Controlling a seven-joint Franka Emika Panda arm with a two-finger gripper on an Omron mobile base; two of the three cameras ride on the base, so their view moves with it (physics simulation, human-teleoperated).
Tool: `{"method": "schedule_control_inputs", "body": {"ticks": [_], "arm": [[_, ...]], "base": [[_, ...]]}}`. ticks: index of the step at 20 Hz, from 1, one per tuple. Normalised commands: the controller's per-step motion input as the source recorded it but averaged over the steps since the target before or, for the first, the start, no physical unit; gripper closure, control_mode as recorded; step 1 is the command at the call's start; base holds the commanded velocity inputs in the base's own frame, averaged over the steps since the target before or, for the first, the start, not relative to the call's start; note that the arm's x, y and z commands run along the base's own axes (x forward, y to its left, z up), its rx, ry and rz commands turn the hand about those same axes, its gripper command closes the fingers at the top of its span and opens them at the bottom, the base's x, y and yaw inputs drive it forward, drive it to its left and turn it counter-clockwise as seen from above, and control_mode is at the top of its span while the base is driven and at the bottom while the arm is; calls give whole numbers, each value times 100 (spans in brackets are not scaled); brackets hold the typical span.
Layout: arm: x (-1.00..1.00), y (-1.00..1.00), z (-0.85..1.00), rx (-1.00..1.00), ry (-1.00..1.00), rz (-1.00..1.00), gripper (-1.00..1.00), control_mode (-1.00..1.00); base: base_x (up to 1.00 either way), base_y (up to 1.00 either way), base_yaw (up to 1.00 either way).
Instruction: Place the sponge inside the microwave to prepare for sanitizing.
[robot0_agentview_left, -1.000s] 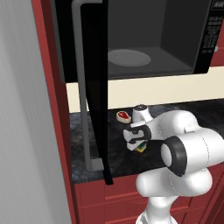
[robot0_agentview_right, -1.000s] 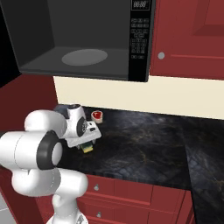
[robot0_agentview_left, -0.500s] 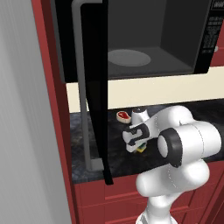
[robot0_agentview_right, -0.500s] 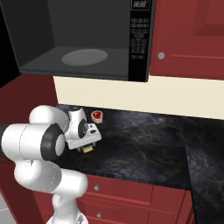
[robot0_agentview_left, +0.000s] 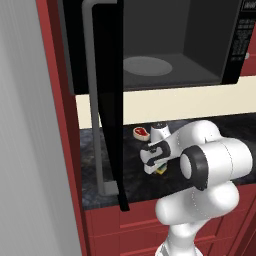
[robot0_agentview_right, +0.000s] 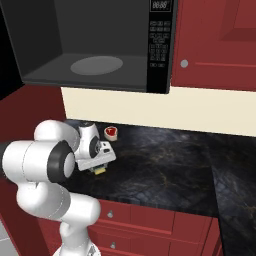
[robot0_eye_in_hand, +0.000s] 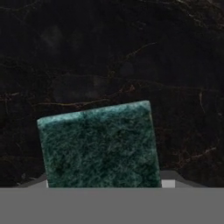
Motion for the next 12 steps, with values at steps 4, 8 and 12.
{"method": "schedule_control_inputs", "body": {"ticks": [4,8,12], "arm": [[-43,-3,13,0,-12,-9,100,-100],[-95,-43,9,1,-37,-12,100,-100],[-47,-33,64,6,-31,-27,100,-100]], "base": [[0,0,0],[0,0,0],[0,0,0]]}}
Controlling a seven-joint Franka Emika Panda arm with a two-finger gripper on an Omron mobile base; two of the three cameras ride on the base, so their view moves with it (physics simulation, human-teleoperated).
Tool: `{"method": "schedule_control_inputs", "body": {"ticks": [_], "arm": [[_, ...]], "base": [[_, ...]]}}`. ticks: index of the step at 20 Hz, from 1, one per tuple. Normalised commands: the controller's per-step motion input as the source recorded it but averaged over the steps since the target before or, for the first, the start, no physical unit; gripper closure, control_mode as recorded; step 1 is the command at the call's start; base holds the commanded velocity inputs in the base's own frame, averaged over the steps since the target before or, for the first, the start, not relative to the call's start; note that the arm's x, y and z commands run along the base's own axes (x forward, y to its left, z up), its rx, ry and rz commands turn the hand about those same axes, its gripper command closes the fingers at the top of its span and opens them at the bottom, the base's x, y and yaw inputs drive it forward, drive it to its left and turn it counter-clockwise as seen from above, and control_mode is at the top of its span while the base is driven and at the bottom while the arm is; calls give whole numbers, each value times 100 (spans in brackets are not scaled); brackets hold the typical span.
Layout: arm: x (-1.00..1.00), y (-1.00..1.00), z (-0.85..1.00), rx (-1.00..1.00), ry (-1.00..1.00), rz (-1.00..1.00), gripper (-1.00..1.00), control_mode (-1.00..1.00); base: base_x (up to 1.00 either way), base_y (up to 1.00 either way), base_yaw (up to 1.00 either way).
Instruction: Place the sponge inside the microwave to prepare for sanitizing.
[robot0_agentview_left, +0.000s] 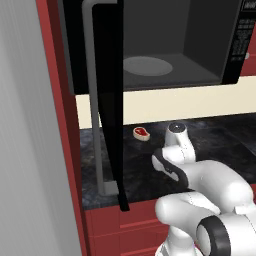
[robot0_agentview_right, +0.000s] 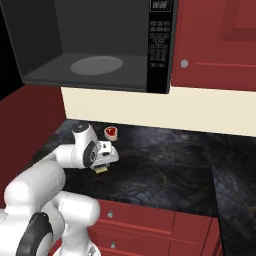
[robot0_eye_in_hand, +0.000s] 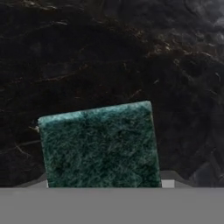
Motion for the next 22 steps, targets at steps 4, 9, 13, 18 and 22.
{"method": "schedule_control_inputs", "body": {"ticks": [4,9,13,18,22], "arm": [[-4,-1,88,10,-4,-42,100,-100],[-10,0,100,8,0,-38,100,-100],[-8,0,100,3,0,-23,100,-100],[-34,0,100,14,0,-15,100,-100],[-55,0,91,8,-4,-1,100,-100]], "base": [[0,0,0],[0,0,0],[0,0,0],[0,0,0],[0,0,0]]}}
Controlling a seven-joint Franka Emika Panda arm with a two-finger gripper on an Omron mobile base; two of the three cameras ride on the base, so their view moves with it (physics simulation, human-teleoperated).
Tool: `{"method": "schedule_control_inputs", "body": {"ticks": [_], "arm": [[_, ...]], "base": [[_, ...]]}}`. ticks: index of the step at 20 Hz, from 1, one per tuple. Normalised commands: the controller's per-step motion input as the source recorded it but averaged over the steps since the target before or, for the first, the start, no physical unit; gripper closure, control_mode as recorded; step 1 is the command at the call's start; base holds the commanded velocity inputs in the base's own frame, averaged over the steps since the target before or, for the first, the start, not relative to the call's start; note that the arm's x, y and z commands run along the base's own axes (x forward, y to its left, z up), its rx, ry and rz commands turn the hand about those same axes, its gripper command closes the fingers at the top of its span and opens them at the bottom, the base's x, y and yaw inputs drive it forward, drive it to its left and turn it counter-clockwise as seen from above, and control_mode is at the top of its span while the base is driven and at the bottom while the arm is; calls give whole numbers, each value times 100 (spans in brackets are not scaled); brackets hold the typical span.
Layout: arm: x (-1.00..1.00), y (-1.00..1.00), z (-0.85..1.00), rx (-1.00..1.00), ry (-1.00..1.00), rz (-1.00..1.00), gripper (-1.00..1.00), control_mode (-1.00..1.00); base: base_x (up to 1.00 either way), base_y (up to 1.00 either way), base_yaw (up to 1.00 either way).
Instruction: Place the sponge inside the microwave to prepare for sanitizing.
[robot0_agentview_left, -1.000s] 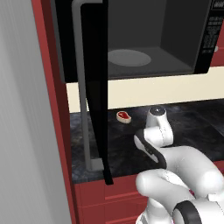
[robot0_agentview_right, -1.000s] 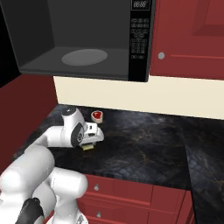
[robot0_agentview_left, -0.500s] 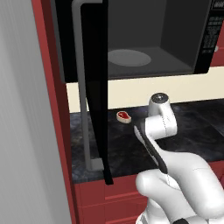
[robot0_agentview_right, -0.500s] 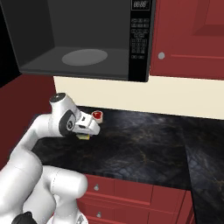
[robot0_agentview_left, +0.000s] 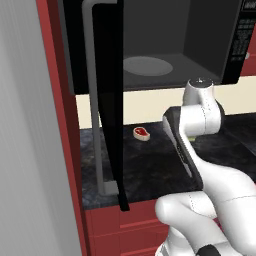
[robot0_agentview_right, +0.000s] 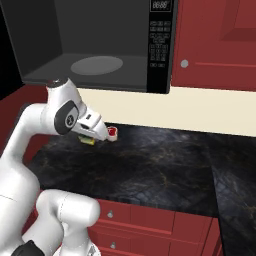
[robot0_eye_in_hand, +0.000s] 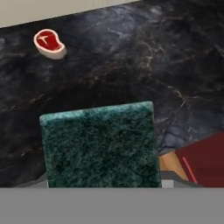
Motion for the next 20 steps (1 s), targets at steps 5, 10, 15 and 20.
{"method": "schedule_control_inputs", "body": {"ticks": [5,10,15,20], "arm": [[-64,0,100,1,-17,0,100,-100],[-76,0,95,0,-20,1,100,-100],[-44,0,97,0,-18,0,100,-100],[-2,7,100,0,-14,3,100,-100]], "base": [[0,0,0],[0,0,0],[0,0,0],[0,0,0]]}}
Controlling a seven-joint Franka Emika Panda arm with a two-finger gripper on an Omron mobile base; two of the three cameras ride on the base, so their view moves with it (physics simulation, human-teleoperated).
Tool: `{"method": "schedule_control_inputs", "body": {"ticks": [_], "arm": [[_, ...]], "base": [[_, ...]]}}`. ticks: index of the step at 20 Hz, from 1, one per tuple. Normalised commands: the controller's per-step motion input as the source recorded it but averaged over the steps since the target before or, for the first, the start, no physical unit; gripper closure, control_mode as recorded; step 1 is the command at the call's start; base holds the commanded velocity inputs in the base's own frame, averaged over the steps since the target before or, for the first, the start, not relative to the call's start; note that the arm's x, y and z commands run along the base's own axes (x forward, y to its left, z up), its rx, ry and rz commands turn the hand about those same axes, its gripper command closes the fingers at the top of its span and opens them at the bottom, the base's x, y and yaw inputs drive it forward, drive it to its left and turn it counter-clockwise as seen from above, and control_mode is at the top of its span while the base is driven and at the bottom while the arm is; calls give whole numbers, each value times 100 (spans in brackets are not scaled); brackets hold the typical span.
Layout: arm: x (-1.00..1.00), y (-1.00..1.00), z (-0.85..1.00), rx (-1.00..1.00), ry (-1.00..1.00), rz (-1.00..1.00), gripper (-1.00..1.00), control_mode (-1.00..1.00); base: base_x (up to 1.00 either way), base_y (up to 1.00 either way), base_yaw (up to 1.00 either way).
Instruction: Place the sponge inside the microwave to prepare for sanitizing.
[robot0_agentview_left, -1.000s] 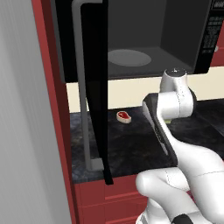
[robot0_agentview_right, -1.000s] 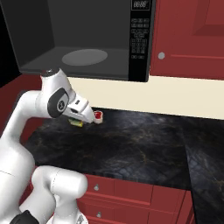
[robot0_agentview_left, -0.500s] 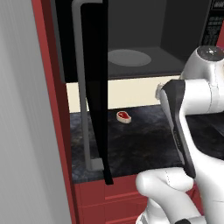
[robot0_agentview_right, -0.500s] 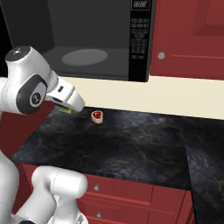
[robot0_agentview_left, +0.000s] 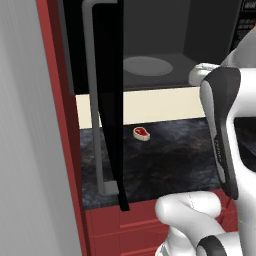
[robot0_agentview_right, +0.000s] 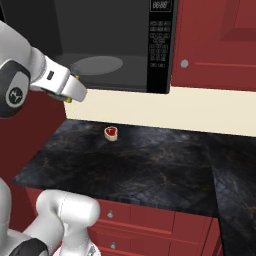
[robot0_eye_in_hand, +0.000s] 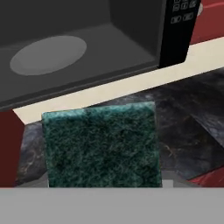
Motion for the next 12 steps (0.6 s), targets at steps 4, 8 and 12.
{"method": "schedule_control_inputs", "body": {"ticks": [4,8,12], "arm": [[12,16,66,0,-4,10,100,-100],[68,23,3,-1,-11,11,100,-100],[99,34,-4,-7,-13,10,100,-100]], "base": [[0,0,0],[0,0,0],[0,0,0]]}}
